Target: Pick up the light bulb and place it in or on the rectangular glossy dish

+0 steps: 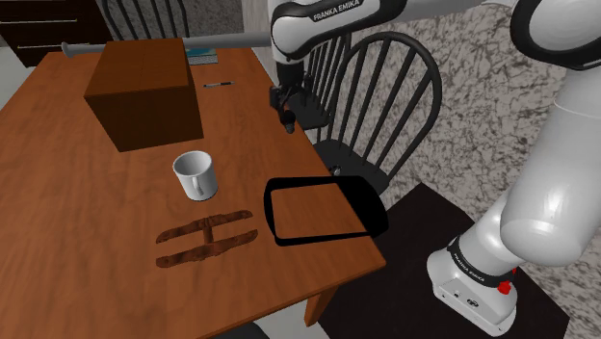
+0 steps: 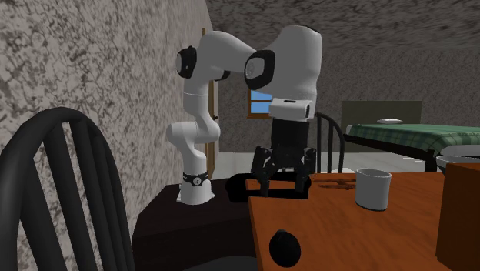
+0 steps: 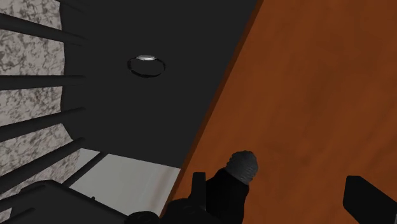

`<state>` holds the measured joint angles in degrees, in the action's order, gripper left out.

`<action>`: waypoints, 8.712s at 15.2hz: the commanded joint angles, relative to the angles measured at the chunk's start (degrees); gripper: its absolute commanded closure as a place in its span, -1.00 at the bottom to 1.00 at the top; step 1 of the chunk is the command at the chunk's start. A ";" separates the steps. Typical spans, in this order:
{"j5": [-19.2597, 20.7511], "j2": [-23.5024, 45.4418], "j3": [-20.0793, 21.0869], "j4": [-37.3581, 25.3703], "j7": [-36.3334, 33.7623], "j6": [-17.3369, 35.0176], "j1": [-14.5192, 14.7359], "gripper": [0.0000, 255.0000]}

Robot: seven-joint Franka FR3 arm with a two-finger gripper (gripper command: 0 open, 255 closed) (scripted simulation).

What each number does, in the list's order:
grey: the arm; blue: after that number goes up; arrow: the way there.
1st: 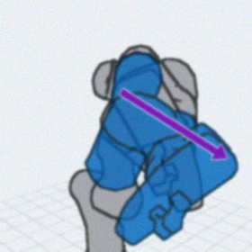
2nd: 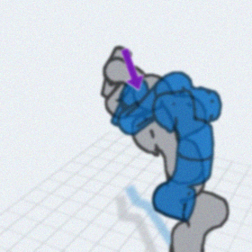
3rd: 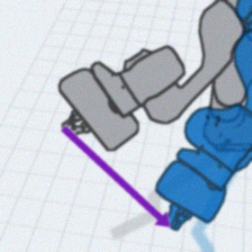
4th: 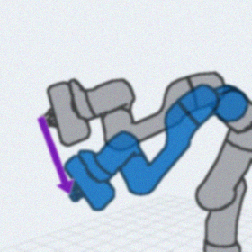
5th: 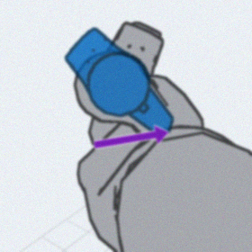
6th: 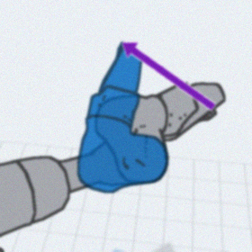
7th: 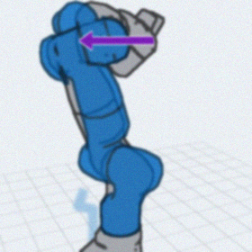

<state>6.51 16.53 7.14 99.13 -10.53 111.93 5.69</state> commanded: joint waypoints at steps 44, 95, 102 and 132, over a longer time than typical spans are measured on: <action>-6.25 12.97 -0.12 -6.86 9.14 9.28 -5.51 -1.00; -13.50 -28.97 6.44 31.44 -0.54 6.72 0.50 1.00; -18.05 -41.04 10.00 42.02 -5.35 5.95 4.91 1.00; -20.17 -38.43 12.92 51.21 -6.59 17.92 6.47 -1.00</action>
<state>-13.65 -21.92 20.05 150.33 -17.12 129.83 12.15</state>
